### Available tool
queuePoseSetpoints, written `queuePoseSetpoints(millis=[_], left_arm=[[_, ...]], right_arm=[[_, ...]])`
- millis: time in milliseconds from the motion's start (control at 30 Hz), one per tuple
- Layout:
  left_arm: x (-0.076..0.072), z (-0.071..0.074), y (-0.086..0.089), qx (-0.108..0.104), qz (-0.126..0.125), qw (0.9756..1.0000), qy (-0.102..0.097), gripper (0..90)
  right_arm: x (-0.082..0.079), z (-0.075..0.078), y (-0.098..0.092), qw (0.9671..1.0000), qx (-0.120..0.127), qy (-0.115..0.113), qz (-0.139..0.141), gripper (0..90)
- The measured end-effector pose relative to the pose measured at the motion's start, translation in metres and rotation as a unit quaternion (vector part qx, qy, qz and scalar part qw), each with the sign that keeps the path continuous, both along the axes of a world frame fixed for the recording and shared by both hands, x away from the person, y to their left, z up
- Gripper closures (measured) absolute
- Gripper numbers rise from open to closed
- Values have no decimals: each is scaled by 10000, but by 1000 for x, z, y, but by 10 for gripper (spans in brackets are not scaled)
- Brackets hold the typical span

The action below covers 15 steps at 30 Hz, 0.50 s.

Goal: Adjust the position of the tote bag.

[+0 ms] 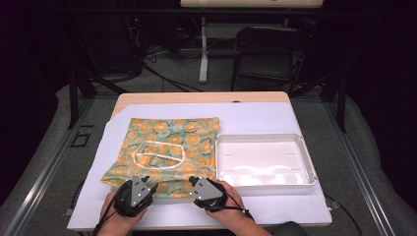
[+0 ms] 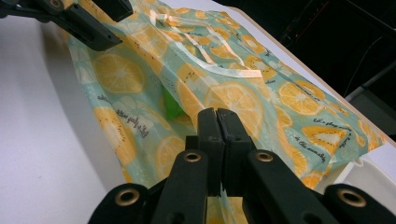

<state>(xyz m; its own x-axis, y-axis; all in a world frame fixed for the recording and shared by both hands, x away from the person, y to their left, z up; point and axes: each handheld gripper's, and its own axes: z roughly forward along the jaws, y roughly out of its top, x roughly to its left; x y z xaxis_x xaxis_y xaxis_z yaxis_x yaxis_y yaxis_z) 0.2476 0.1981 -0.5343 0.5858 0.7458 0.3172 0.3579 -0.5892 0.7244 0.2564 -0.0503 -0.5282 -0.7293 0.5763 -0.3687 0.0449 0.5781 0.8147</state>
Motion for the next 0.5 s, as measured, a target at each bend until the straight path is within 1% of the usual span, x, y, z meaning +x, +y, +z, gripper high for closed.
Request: queuePoseSetpoints(millis=[100,133,167,233,267,300,333,367,433,500], left_arm=[[3,-1,-1,49,-3,10000,48,596],[3,-2,-1,93,6,9999,37,603],[4,-3,-2,150,19,9999,47,629],[4,-3,-3,183,16,9998,68,662],[4,-4,-4,228,22,9997,32,662],[5,-4,-5,300,-6,9995,101,708],[5,-4,-5,300,-6,9995,101,730],[5,-5,-6,315,-31,9994,126,730],[5,-5,-7,402,-55,9991,142,784],[5,-5,-7,418,-60,9990,148,815]], right_arm=[[-1,0,0,10000,-38,8,12,891],[-1,0,0,10000,-23,-5,4,891],[-1,0,0,10000,-30,-16,9,891],[-1,0,1,10000,-28,-20,17,891],[-1,0,1,10000,-28,-20,17,891],[-2,0,1,10000,-43,-21,25,891],[-2,0,1,10000,-43,-21,25,891],[-2,0,1,10000,-55,-21,39,891],[-3,-1,2,10000,-28,-41,39,891],[-4,-2,2,10000,-53,-36,60,889]])
